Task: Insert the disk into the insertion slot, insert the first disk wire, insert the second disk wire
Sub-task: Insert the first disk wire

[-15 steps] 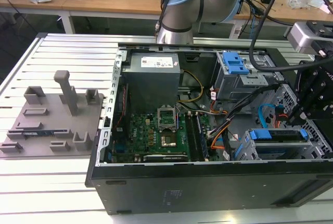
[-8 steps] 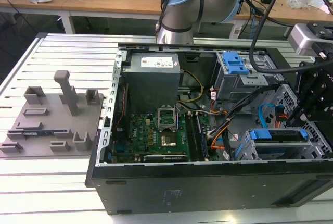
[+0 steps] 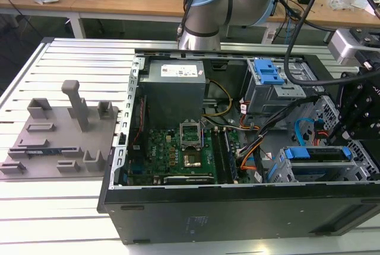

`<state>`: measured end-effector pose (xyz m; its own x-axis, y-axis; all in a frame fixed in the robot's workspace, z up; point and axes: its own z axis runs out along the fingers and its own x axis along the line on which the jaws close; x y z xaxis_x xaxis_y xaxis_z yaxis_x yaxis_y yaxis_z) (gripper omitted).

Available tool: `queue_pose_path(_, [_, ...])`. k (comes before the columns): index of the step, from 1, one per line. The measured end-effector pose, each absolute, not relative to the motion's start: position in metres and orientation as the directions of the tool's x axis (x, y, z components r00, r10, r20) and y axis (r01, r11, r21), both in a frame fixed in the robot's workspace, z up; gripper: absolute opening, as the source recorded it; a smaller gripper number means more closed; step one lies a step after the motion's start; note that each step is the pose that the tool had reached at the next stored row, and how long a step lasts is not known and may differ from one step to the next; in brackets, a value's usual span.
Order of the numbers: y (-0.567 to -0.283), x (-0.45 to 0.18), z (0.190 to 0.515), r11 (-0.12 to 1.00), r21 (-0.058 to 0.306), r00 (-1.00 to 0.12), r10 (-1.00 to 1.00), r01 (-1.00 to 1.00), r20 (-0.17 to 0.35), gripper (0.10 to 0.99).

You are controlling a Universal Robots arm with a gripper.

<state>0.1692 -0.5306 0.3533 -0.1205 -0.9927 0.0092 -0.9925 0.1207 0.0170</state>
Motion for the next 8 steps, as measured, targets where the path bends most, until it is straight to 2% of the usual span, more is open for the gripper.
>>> queue_pose_path(8, [-0.5313,0.1693,0.3513,0.121,0.017,-0.121,-0.993,-0.993,0.009,0.165])
